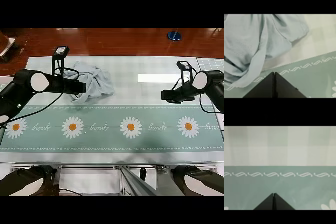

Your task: Fold the shirts.

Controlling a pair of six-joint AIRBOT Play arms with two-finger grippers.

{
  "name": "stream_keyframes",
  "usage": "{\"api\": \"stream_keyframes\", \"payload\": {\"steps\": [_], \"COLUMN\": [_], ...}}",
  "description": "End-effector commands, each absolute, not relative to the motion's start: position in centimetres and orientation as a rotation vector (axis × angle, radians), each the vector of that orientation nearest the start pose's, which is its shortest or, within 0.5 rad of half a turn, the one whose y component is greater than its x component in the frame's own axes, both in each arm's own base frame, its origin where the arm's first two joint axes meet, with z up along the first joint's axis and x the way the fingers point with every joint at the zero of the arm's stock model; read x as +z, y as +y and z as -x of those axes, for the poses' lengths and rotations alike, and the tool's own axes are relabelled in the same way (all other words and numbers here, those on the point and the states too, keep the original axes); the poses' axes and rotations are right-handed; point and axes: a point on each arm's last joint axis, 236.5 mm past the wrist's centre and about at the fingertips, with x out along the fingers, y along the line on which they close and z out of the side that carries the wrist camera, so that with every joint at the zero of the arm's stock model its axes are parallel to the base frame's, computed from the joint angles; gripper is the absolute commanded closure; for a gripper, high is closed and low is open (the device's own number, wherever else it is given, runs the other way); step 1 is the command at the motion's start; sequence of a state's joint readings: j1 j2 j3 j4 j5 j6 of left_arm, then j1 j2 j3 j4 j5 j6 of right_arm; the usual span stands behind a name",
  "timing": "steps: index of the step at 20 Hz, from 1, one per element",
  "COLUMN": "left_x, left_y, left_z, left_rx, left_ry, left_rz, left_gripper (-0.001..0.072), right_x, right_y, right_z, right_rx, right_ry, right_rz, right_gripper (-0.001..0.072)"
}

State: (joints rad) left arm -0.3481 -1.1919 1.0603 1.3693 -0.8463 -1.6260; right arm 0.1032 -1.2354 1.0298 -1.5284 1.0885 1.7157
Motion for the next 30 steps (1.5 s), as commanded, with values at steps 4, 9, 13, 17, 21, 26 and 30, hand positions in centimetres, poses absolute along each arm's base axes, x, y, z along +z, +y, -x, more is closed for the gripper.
{"api": "stream_keyframes", "payload": {"steps": [4,9,13,17,21,26,30], "left_x": [3.9,3.9,4.0,4.5,8.1,12.8,3.5], "left_y": [-17.7,-17.7,-17.7,-17.9,-18.4,-16.5,-11.5], "left_z": [-38.5,-38.5,-38.5,-39.5,-43.7,-50.9,-54.3], "left_rx": [-0.364,-0.364,-0.363,-0.362,-0.355,-0.316,-0.227], "left_ry": [1.011,1.011,1.011,0.964,0.734,0.35,0.678], "left_rz": [0.075,0.075,0.076,0.085,0.129,-0.009,0.005], "left_gripper": [0.068,0.068,0.068,0.068,0.0679,0.0201,0.0202], "right_x": [-1.7,-1.7,-1.7,-1.6,-0.5,-0.4,-2.6], "right_y": [4.6,4.6,4.6,4.7,4.9,4.5,4.5], "right_z": [-35.9,-35.9,-35.9,-36.2,-39.1,-40.9,-39.2], "right_rx": [0.014,0.014,0.014,0.015,0.024,0.019,0.011], "right_ry": [1.301,1.301,1.301,1.29,1.158,1.092,1.205], "right_rz": [-0.098,-0.098,-0.098,-0.1,-0.111,-0.09,-0.086], "right_gripper": [0.0695,0.0695,0.0695,0.0695,0.0695,0.0298,0.0304]}}
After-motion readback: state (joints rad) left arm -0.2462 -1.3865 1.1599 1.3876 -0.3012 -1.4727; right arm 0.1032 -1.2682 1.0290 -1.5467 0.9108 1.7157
